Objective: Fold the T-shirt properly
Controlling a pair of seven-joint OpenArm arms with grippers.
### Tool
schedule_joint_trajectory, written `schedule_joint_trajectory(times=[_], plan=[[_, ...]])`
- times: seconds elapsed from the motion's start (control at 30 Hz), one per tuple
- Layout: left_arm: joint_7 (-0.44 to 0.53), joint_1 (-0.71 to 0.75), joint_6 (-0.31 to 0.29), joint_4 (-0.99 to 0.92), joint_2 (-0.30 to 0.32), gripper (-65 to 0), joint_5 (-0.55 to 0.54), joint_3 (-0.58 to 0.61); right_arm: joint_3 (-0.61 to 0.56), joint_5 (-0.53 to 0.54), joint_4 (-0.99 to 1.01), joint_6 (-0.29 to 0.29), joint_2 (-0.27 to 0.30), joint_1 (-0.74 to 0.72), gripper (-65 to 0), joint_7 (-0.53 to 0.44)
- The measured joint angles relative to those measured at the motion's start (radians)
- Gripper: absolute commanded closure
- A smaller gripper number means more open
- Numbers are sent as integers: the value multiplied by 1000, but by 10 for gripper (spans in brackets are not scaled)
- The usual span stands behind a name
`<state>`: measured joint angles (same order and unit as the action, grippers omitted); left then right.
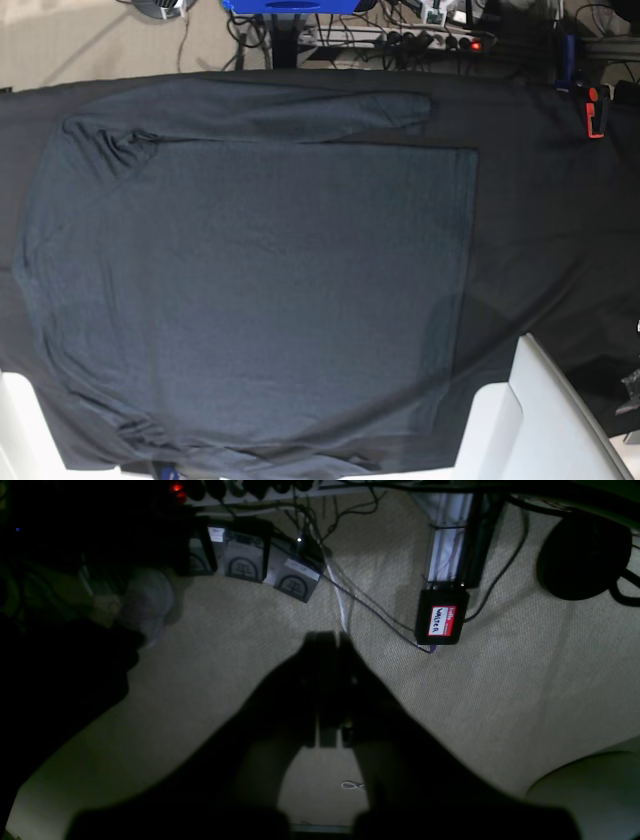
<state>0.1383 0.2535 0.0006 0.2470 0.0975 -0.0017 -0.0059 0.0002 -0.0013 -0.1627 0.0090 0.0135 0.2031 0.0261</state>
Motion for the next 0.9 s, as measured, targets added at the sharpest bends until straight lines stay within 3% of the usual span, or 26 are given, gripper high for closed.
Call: schedule_joint_trajectory(times=[0.23, 0.4, 0.83, 0.9], plan=[[0, 2, 0, 0, 0, 0, -1, 0, 0, 0, -14, 0, 0, 4, 0, 2], [56, 67, 0, 111, 1, 0, -2, 0, 0, 0, -105, 0, 0, 46, 0, 10], [55, 281, 0, 420, 49, 0, -4, 0, 1, 0, -611, 0, 0, 286, 0, 251], [46, 340, 0, 496, 64, 0, -49, -1, 1, 1, -702, 0, 0, 337, 0, 266]])
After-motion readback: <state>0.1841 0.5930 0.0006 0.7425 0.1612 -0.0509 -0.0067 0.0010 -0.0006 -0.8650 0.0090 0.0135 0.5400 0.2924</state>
